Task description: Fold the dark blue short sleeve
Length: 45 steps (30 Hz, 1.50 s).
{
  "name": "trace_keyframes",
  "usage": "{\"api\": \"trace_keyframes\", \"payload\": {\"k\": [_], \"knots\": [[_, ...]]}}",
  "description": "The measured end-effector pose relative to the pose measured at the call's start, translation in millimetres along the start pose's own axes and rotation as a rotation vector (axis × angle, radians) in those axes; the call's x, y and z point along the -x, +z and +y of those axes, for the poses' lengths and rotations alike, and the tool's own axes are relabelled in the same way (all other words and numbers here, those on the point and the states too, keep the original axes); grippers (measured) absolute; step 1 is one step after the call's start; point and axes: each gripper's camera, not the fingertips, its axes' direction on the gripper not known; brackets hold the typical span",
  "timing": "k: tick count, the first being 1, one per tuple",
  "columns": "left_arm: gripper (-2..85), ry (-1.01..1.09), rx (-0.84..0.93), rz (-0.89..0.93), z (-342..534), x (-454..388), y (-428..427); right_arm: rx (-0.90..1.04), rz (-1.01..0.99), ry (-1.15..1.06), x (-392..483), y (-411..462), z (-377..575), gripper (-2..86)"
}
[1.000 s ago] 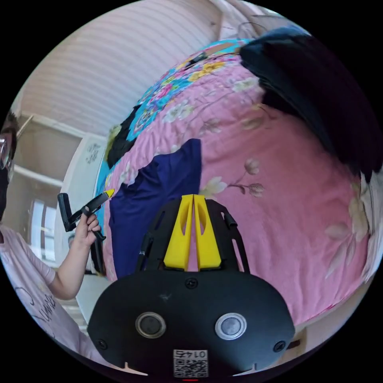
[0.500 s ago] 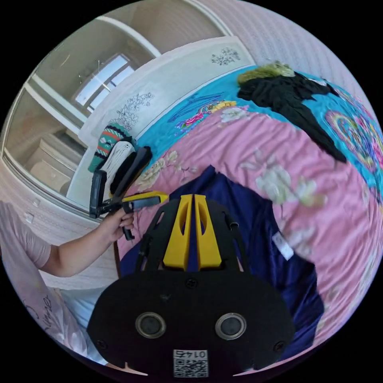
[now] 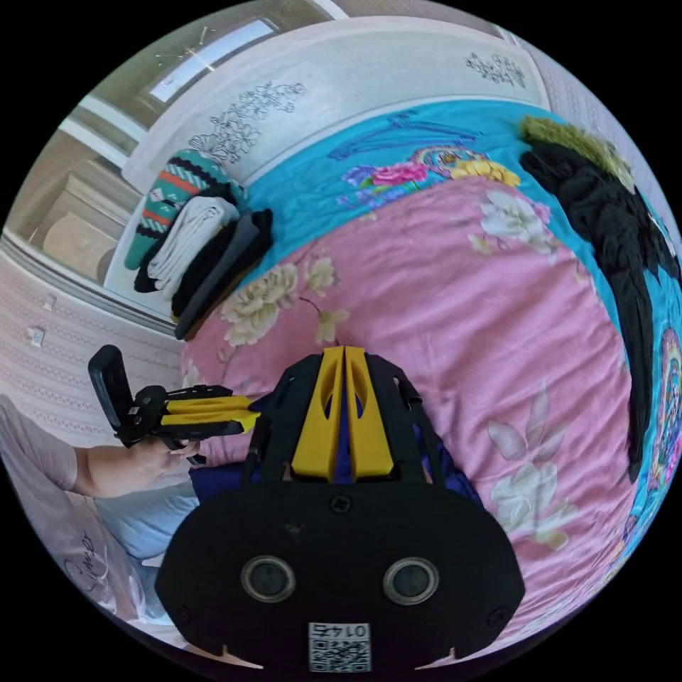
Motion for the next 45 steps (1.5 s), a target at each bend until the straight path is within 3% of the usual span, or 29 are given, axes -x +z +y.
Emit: {"api": "trace_keyframes", "payload": {"k": [7,11,16,22,27,33,39,45], "knots": [[-0.8,-0.072,-0.007,-0.066,27.3,14.9,-10.0,0.005,-0.046,-0.061,17.1,23.6,-24.9,-0.2],[0.7,-0.142,0.083,-0.092,37.6,27.9,10.9,0.166,-0.002,-0.045,8.3,61.3,-26.2,0.9],[5.8,-0.177,0.074,-0.026,48.2,29.2,6.8,-0.04,0.039,-0.015,3.9,-0.5,-0.8,4.7],[5.2,-0.055,0.062,-0.075,69.7,-1.7,-23.5,-0.333,0.048,0.23,-18.9,-111.9,148.5,3.5],[5.1,0.165,0.145,-0.035,89.1,-74.9,-12.0,-0.385,0.198,0.682,-24.0,-178.8,347.1,2.8],[4.1,0.481,0.286,0.088,104.1,-214.7,65.1,-0.399,0.355,1.078,-21.3,-244.8,500.8,4.4],[3.7,0.755,0.409,0.291,126.9,-374.5,159.8,-0.551,0.258,1.214,-30.9,-278.2,566.8,6.4],[7.3,0.934,0.498,0.318,164.1,-503.4,250.4,-0.718,0.116,1.213,-36.7,-297.8,585.2,7.1]]}}
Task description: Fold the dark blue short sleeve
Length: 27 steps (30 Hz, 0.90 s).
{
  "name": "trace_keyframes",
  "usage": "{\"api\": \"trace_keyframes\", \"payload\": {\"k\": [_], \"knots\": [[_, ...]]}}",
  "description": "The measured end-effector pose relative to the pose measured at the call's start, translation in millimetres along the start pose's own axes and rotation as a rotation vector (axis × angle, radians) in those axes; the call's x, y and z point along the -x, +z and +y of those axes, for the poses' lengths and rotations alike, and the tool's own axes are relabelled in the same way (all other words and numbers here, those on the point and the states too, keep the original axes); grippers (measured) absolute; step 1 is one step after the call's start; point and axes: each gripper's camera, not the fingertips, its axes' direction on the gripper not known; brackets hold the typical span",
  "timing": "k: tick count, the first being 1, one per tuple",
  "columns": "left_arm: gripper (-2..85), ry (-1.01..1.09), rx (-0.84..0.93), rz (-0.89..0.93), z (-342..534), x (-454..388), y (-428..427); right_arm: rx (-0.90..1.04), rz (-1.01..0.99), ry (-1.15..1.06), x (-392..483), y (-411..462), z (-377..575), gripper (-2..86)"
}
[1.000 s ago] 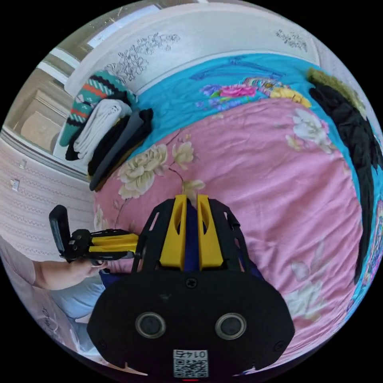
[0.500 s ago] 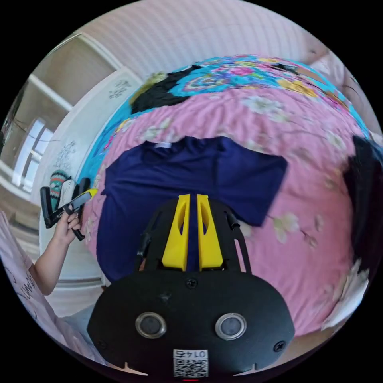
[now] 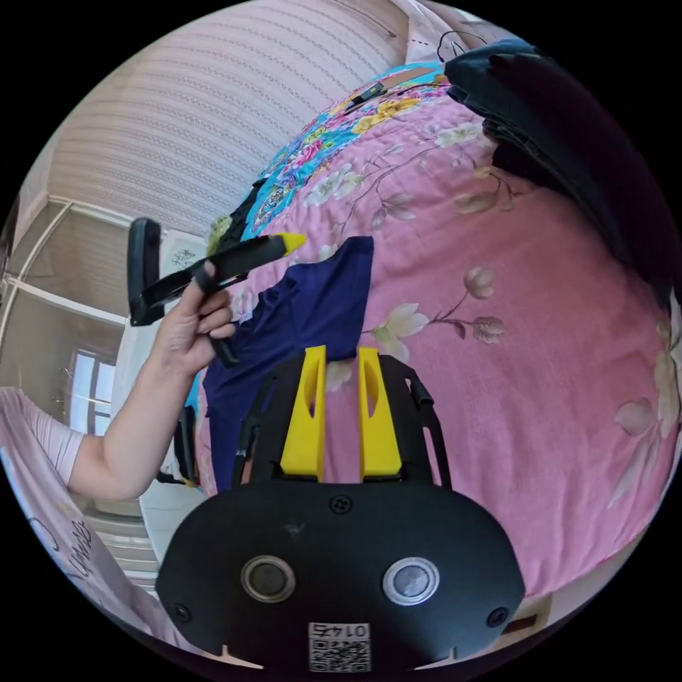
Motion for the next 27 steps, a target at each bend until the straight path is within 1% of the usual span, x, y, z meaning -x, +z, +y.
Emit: {"api": "trace_keyframes", "payload": {"k": [2,4,6,7,8,10,12,15,17,19,21,22,24,27], "knots": [[7.8,0.031,0.041,-0.031,-18.6,-13.4,29.2,-0.012,-0.01,-0.002,1.4,-3.1,-4.8,6.3],[7.2,0.059,0.084,-0.075,-29.8,-22.5,57.2,0.0,0.055,0.008,1.0,-3.4,-8.3,4.4],[3.3,0.075,0.193,-0.125,-35.3,-24.9,93.6,0.044,0.05,0.017,-2.3,-5.0,-10.5,2.1],[1.9,0.085,0.196,-0.128,-35.1,-24.9,98.0,0.054,0.035,0.014,-2.9,-6.4,-10.3,1.7],[0.1,0.095,0.158,-0.11,-33.6,-23.8,97.3,0.058,0.007,0.008,-3.2,-11.3,-8.9,1.2],[-0.5,0.049,0.114,-0.104,-30.3,-16.9,88.9,0.038,-0.005,-0.009,-0.7,-23.5,-5.3,0.6],[-0.8,0.009,-0.001,-0.105,-17.6,-7.7,56.4,-0.065,-0.028,-0.076,13.0,-51.2,2.2,0.2],[-0.9,-0.047,-0.142,-0.037,11.4,6.7,6.6,-0.094,-0.073,-0.189,42.0,-74.2,9.7,0.0],[-0.9,-0.078,-0.185,-0.009,31.9,14.0,-17.0,-0.082,-0.092,-0.263,61.4,-79.8,17.4,0.0],[-0.9,-0.115,-0.18,-0.019,53.5,21.0,-32.3,-0.035,-0.104,-0.337,79.7,-77.4,27.6,0.0],[-0.7,-0.211,-0.166,-0.076,85.7,32.8,-39.0,0.06,-0.073,-0.411,97.6,-62.0,46.2,0.0],[-0.6,-0.237,-0.163,-0.087,93.9,36.6,-38.0,0.087,-0.068,-0.424,100.7,-57.1,51.5,0.1],[0.6,-0.354,-0.138,-0.078,123.1,54.6,-28.6,0.194,-0.057,-0.458,107.8,-37.3,72.8,0.3],[3.6,-0.44,-0.121,-0.076,149.0,71.9,-17.7,0.323,-0.024,-0.457,109.0,-19.4,97.5,0.6]]}}
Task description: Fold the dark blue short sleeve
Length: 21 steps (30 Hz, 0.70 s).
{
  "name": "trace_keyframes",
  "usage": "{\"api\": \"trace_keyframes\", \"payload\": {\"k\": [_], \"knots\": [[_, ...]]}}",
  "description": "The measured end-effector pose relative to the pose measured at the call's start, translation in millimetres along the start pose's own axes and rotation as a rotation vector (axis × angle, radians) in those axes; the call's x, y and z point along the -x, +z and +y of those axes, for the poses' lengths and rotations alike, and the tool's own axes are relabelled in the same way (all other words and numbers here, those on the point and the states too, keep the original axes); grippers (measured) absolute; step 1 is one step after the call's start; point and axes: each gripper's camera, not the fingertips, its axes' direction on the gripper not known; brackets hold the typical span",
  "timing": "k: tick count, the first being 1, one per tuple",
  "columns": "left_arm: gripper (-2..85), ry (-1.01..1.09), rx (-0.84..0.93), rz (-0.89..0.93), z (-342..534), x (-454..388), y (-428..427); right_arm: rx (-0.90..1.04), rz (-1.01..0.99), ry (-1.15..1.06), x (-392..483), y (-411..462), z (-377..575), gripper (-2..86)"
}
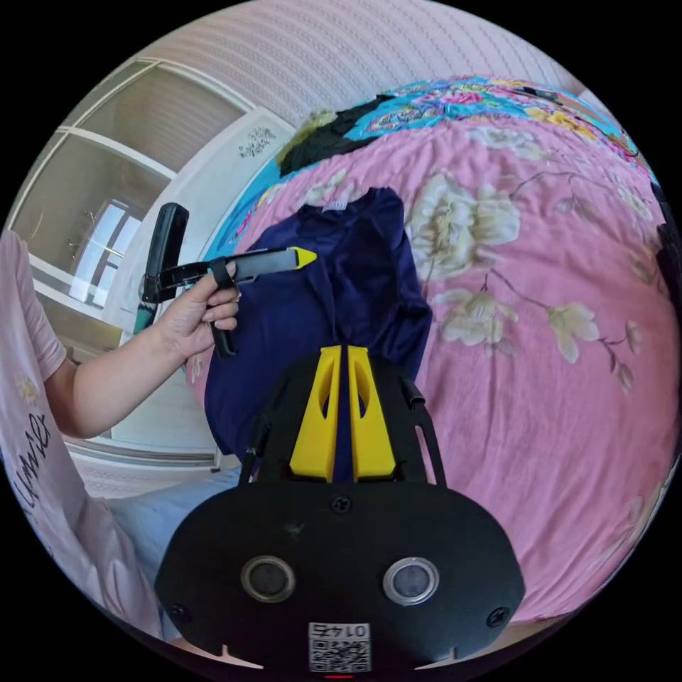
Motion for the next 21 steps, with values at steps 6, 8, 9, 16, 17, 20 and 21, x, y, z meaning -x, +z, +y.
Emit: {"api": "trace_keyframes", "payload": {"k": [6,8,9,16,17,20,21], "knots": [[4.7,-0.04,0.062,-0.023,20.2,24.2,-7.1,0.088,0.007,-0.058,19.4,4.0,20.4,0.8],[4.5,-0.029,0.072,-0.041,19.8,23.9,-8.9,0.061,0.012,-0.073,23.4,1.0,15.5,0.8],[4.3,-0.022,0.075,-0.068,17.8,22.8,-10.6,0.042,0.011,-0.08,25.7,0.9,10.0,0.9],[4.5,0.017,0.017,-0.103,-12.4,14.7,-2.0,0.03,0.099,-0.1,34.2,34.1,-15.4,1.6],[2.8,0.029,0.045,-0.12,-17.2,15.0,7.7,0.074,0.095,-0.088,33.4,45.0,-15.6,1.8],[-0.4,0.02,0.083,-0.078,-10.2,20.9,16.9,0.125,0.113,-0.15,45.8,58.0,-6.8,2.0],[-0.6,0.01,0.112,-0.092,-4.1,23.3,17.2,0.138,0.14,-0.185,51.5,62.8,-2.0,2.0]]}}
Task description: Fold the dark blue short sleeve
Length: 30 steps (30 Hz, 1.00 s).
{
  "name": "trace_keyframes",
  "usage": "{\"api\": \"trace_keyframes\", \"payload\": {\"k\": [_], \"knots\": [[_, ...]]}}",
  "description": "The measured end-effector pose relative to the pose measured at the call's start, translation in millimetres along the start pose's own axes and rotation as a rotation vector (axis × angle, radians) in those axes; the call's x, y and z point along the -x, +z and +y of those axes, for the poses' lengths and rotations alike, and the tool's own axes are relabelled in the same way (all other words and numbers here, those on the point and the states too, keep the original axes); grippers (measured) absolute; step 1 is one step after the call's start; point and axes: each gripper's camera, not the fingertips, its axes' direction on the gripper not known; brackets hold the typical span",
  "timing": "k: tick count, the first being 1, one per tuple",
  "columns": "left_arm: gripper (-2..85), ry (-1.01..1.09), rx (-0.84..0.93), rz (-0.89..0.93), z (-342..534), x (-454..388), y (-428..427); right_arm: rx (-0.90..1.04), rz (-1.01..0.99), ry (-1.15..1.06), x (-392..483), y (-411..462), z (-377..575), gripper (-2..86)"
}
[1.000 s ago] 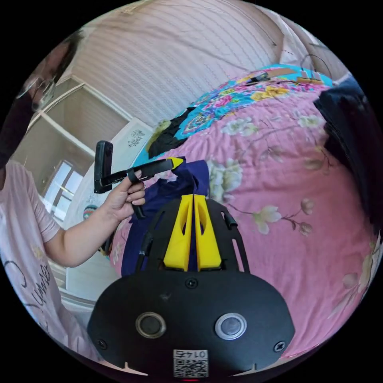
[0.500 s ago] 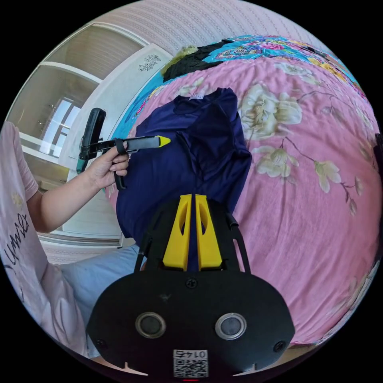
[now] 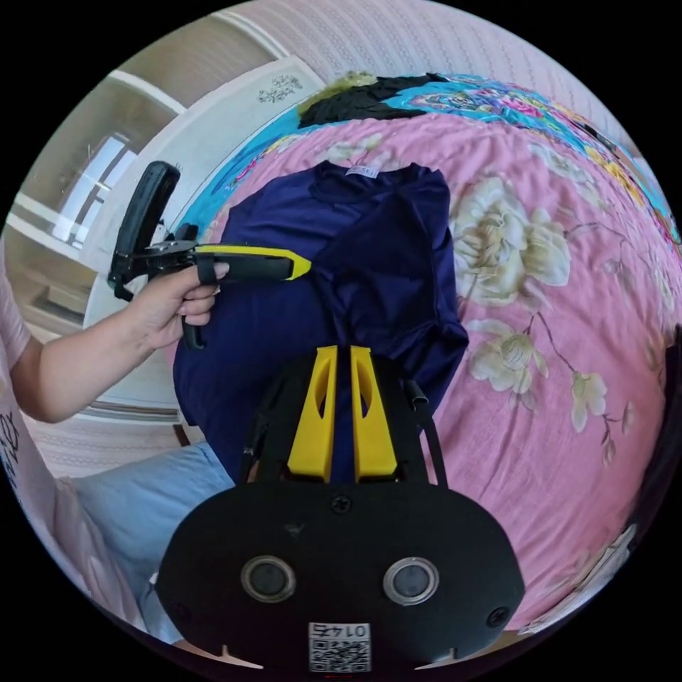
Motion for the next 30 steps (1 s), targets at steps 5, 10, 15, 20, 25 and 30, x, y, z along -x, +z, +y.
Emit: {"api": "trace_keyframes", "payload": {"k": [5,10,15,20,25,30], "knots": [[0.4,-0.076,0.016,0.015,17.1,16.5,-0.3,0.053,0.003,-0.021,2.0,15.9,-1.7,2.3],[3.3,-0.085,-0.018,0.006,14.6,24.1,-31.8,-0.026,0.028,-0.006,-10.1,-4.7,-17.0,3.4],[1.5,0.048,-0.114,0.02,-25.4,21.3,-59.7,-0.124,0.121,0.085,-36.4,-14.6,-36.6,6.7],[7.2,0.148,-0.114,0.018,-94.7,14.2,-26.1,-0.009,0.158,0.144,-56.9,27.2,-50.4,6.0],[0.8,0.24,0.073,-0.012,-121.5,8.3,7.3,-0.081,0.078,0.201,-76.6,22.5,-52.4,2.9],[-0.8,0.295,0.0,0.018,-130.3,-2.7,-33.2,-0.187,0.041,0.277,-97.6,10.6,-49.2,1.8]]}}
